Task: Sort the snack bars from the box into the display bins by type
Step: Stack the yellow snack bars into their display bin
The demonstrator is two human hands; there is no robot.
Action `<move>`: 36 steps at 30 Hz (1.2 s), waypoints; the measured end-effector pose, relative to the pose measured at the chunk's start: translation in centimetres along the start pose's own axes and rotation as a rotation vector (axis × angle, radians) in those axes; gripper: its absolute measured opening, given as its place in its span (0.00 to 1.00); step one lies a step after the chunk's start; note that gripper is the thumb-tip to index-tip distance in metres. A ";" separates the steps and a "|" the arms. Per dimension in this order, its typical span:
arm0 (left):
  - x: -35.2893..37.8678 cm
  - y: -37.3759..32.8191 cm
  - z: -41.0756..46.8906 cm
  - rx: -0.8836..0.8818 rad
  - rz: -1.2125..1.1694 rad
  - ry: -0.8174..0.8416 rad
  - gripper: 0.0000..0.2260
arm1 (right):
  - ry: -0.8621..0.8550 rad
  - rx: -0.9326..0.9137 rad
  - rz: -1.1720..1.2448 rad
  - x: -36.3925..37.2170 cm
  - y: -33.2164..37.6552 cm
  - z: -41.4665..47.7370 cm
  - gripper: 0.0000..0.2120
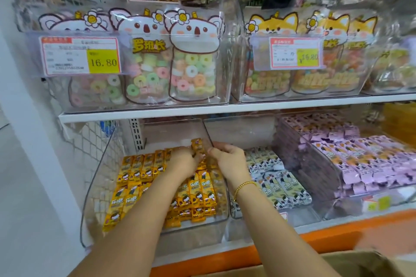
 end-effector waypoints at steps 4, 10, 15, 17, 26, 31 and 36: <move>-1.5 0.1 -2.0 0.052 0.035 -0.077 0.13 | 0.015 -0.041 -0.205 0.1 0.8 0.8 0.06; -7.7 -2.2 -14.2 0.122 -0.172 -0.581 0.16 | -0.066 -0.263 -0.316 -1.9 4.0 -4.0 0.07; -1.3 0.5 -23.0 0.033 -0.291 -0.454 0.17 | -0.003 -0.488 -0.278 -7.6 1.4 -13.0 0.12; 3.5 2.8 -25.8 -0.073 -0.241 -0.293 0.14 | 0.074 -0.461 -0.386 -9.6 -2.9 -14.9 0.15; 18.0 10.8 -33.9 -0.370 -0.169 0.215 0.30 | 0.503 0.137 -1.144 -16.0 -31.1 -17.8 0.29; 19.9 12.2 -32.7 -0.367 -0.321 0.298 0.28 | 0.421 0.263 -1.113 -17.9 -37.0 -17.4 0.39; 20.1 12.2 -32.0 -0.341 -0.329 0.304 0.25 | 0.489 0.205 -1.146 -16.9 -37.6 -15.5 0.43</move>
Point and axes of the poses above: each hand's wrist, its own z-axis towards the middle knuckle, its own x-axis out of the palm, y = z × x, the point moved 9 cm from there along z, towards the middle knuckle, and after that the axes turned 5 degrees about -y, right-handed, at the moved point
